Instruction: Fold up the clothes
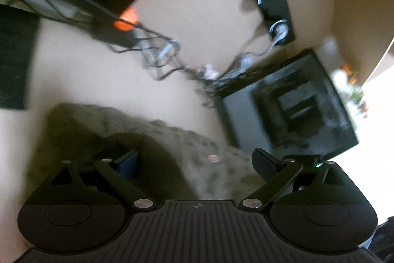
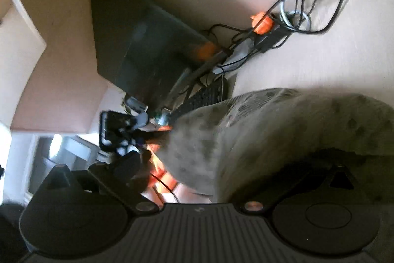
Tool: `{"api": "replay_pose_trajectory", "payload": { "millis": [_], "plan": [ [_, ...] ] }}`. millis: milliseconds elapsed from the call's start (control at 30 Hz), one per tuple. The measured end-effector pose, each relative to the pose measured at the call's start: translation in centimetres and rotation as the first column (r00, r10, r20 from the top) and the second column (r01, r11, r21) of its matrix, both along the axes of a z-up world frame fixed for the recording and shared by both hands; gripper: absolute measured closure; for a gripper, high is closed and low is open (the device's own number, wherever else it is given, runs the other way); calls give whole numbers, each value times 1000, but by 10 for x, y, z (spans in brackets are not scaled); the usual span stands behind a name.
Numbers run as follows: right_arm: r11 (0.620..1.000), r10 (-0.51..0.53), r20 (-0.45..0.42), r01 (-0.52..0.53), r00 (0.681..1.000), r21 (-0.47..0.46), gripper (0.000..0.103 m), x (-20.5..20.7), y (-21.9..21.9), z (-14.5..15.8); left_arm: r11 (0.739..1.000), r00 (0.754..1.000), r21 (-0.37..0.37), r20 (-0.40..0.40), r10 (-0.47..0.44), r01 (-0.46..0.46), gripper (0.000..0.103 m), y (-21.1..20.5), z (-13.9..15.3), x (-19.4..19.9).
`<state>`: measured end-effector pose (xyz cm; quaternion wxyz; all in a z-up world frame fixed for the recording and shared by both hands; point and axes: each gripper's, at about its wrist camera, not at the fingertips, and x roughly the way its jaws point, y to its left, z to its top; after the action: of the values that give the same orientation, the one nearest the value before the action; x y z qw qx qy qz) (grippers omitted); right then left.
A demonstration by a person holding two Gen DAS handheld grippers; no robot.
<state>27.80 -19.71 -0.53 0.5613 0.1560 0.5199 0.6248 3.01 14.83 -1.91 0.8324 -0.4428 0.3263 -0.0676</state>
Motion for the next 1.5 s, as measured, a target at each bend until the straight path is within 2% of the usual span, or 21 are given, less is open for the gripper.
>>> {"api": "replay_pose_trajectory", "payload": {
  "millis": [33, 100, 167, 333, 433, 533, 567, 600, 667, 733, 767, 867, 933, 1000, 1033, 1100, 1167, 1200, 1300, 1400, 1500],
  "plan": [
    [999, -21, 12, 22, 1000, -47, 0, -1, -3, -8, 1000, 999, 21, -31, 5, -5, 5, 1, -4, -6],
    [981, -95, -23, 90, 995, -169, 0, 3, -8, -36, 1000, 991, 5, -132, 26, -25, 5, 1, -35, -12],
    [969, -137, -73, 118, 988, -217, 0, 1, -12, -56, 999, 978, -8, -205, 43, -45, 5, 0, -61, -17],
    [968, -158, -76, 139, 984, -209, 0, -15, -13, -66, 997, 981, -59, -191, 45, -57, 5, -9, -76, -16],
    [981, -127, -85, 112, 988, -159, 0, -29, -10, -50, 996, 995, -84, -99, -19, 11, 5, -21, -53, -17],
    [995, -5, 29, 8, 1000, -104, 0, -57, -19, -19, 994, 997, 77, 0, -83, 83, 5, -33, -6, -34],
    [993, 26, 68, -18, 997, -118, 0, -64, -24, -14, 983, 995, 153, -3, -98, 97, 5, -33, 4, -42],
    [987, 37, 111, -19, 993, -160, 0, -68, -30, -14, 956, 994, 271, -16, -109, 109, 5, -37, 17, -49],
    [965, 38, 209, 18, 977, -260, 0, -70, -41, -14, 894, 992, 431, -45, -117, 125, 5, -46, 30, -54],
    [935, 10, 337, 110, 942, -337, 0, -67, -47, -11, 844, 991, 520, -60, -118, 132, 4, -54, 37, -45],
    [924, -8, 399, 159, 917, -347, 0, -67, -50, -6, 836, 991, 534, -54, -119, 129, 4, -58, 35, -34],
    [908, -122, 560, 320, 820, -271, 0, -66, -38, 12, 858, 991, 497, -58, -118, 131, 3, -68, 16, 4],
    [877, -236, 636, 443, 735, -186, 0, -64, -26, 19, 870, 985, 467, -127, -115, 162, 3, -74, -10, 35],
    [842, -291, 671, 516, 682, -159, 0, -60, -9, 16, 872, 974, 453, -202, -104, 187, 3, -78, -35, 54],
    [832, -287, 678, 527, 676, -173, 0, -57, 0, 10, 871, 971, 455, -222, -92, 187, 3, -78, -44, 54],
    [805, -203, 720, 531, 664, -263, 0, -51, 24, -11, 875, 979, 463, -197, -55, 142, 1, -82, -50, 49],
    [751, -81, 763, 542, 641, -377, 0, -45, 45, -35, 896, 983, 431, -180, -26, 103, 1, -82, -51, 41],
    [745, -43, 765, 530, 643, -404, 0, -40, 51, -45, 912, 984, 401, -177, -13, 84, 1, -81, -52, 36],
    [775, -12, 787, 503, 617, -383, 0, -28, 53, -52, 959, 983, 285, -176, 47, 5, 0, -82, -55, 26],
    [777, 45, 848, 516, 528, -362, 0, -15, 81, -55, 980, 984, 194, -177, -1, 35, 0, -98, -54, 29],
    [770, 91, 870, 520, 484, -370, 0, -10, 94, -41, 969, 988, 232, -145, -50, 83, 0, -108, -31, 25]
  ]
}}
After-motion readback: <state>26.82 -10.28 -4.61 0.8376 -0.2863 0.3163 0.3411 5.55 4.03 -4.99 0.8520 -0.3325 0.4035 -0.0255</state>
